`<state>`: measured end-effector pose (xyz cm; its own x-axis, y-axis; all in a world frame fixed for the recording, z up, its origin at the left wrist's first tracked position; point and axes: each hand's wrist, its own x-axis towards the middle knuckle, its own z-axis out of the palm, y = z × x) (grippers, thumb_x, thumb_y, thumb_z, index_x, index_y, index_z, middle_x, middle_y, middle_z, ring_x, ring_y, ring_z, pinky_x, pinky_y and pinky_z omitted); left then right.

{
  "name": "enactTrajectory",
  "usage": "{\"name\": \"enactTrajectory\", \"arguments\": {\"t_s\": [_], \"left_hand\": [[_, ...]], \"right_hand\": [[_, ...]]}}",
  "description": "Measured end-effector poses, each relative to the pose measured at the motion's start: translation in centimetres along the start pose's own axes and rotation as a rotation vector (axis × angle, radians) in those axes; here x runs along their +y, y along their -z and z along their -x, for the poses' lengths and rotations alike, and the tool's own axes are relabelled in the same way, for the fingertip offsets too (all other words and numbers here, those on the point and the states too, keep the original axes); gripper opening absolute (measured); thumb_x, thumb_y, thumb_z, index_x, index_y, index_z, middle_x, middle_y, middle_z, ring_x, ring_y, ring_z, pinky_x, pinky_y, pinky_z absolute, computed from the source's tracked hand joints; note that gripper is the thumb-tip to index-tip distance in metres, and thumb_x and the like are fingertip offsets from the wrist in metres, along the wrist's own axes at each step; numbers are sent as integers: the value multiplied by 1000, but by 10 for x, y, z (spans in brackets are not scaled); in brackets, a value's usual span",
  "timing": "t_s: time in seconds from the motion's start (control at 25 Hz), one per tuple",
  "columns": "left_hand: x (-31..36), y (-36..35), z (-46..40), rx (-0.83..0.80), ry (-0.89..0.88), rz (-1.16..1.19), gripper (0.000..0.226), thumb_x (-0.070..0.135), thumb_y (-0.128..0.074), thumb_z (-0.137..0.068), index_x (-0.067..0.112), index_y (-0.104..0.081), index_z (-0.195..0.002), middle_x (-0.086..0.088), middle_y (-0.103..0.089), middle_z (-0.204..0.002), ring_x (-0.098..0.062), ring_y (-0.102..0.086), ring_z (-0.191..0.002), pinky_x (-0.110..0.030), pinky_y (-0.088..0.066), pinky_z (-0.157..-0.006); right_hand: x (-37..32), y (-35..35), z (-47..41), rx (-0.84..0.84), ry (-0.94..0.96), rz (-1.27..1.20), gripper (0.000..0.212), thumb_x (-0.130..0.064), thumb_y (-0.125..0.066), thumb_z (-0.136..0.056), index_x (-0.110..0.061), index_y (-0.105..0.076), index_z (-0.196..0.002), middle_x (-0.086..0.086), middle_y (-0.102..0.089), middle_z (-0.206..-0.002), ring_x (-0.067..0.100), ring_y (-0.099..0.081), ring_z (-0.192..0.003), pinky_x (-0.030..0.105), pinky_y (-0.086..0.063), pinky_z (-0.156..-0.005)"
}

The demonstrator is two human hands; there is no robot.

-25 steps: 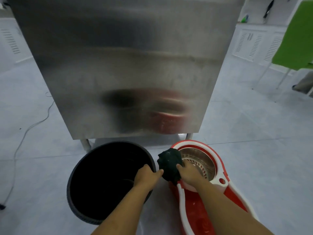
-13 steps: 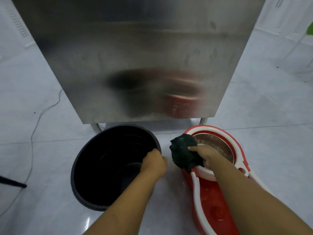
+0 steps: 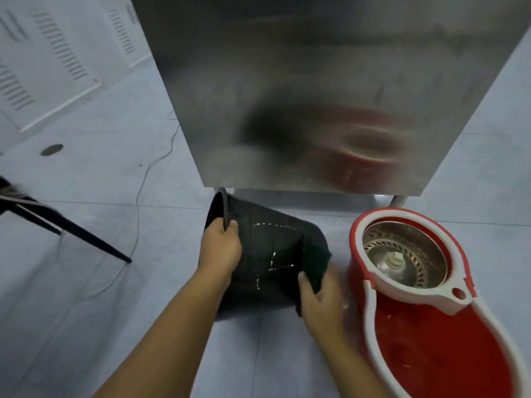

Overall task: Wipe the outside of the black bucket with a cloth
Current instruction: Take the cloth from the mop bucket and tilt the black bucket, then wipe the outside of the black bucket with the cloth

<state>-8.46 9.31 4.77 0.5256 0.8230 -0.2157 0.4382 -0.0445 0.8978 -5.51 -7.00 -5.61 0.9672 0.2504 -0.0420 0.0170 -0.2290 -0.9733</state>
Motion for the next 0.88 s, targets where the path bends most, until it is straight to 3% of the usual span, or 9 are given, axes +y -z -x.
{"name": "enactTrajectory", "arguments": {"t_s": [0.08, 0.16, 0.28, 0.44, 0.56, 0.64, 0.68, 0.76, 0.88], "left_hand": [[7, 9, 22, 51, 26, 112, 29, 25, -42, -100, 7, -61, -87, -17, -66, -90, -35, -62, -86, -43, -53, -76], [15, 15, 42, 43, 55, 173, 28, 29, -42, -100, 14, -65, -93, -14, -69, -96, -31, -65, -91, -47, -55, -83], [27, 22, 55, -23, 89, 184, 30, 30, -41, -100, 19, -66, -88, -8, -70, -92, -26, -66, -88, -39, -56, -75], [31, 30, 52, -46, 58, 138, 30, 31, -44, -99, 17, -69, -92, -14, -72, -97, -33, -67, -93, -51, -55, -88], [29, 34, 49, -46, 48, 133, 28, 31, -44, -99, 20, -67, -89, -8, -72, -97, -26, -66, -93, -48, -54, -91], [28, 35, 47, -42, 67, 149, 28, 31, -43, -100, 19, -67, -91, -9, -71, -98, -27, -66, -94, -49, -53, -92], [28, 35, 46, -50, 74, 148, 29, 31, -43, -100, 18, -67, -94, -11, -71, -98, -29, -66, -95, -50, -53, -92], [29, 35, 45, -80, 48, 126, 31, 32, -42, -100, 15, -67, -96, -14, -71, -97, -28, -66, -94, -46, -54, -88], [34, 38, 47, -112, -68, 34, 36, 32, -42, -100, 3, -63, -97, -25, -67, -101, -25, -62, -83, -39, -51, -75]], "right_hand": [[-2, -22, 33, 34, 161, 20, 70, -31, -55, -93, -42, -20, -153, -33, -18, -159, 6, -8, -153, 42, -14, -121], [-19, -37, 58, 26, 316, 97, 77, -33, -48, -94, -54, -1, -152, -36, 2, -161, 2, 8, -152, 41, 1, -123], [-54, -45, 53, -24, 611, 235, 63, -27, -45, -93, -38, -23, -150, -8, -21, -166, 17, -10, -154, 39, -1, -125], [-39, -17, -1, 119, 314, 121, 50, -38, -40, -98, -27, -41, -146, -4, -47, -152, 15, -36, -145, 49, -26, -120], [-16, -23, 35, 149, 179, 60, 67, -33, -46, -94, -55, -15, -149, -18, -22, -163, 11, -15, -153, 52, -16, -123], [-29, -42, 69, 86, 407, 178, 83, -27, -47, -89, -61, 1, -148, -30, -2, -163, 6, 1, -153, 41, 0, -124], [-40, -47, 71, 55, 524, 230, 83, -25, -46, -88, -56, 0, -151, -27, -5, -164, 8, -2, -153, 36, 2, -124], [-61, -42, 40, 34, 625, 255, 67, -24, -45, -91, -41, -23, -152, -15, -29, -162, 11, -17, -152, 34, -4, -124], [-69, -11, -14, 28, 383, 139, 36, -35, -43, -98, -29, -54, -131, -6, -60, -136, 17, -49, -135, 34, -36, -112]]}}
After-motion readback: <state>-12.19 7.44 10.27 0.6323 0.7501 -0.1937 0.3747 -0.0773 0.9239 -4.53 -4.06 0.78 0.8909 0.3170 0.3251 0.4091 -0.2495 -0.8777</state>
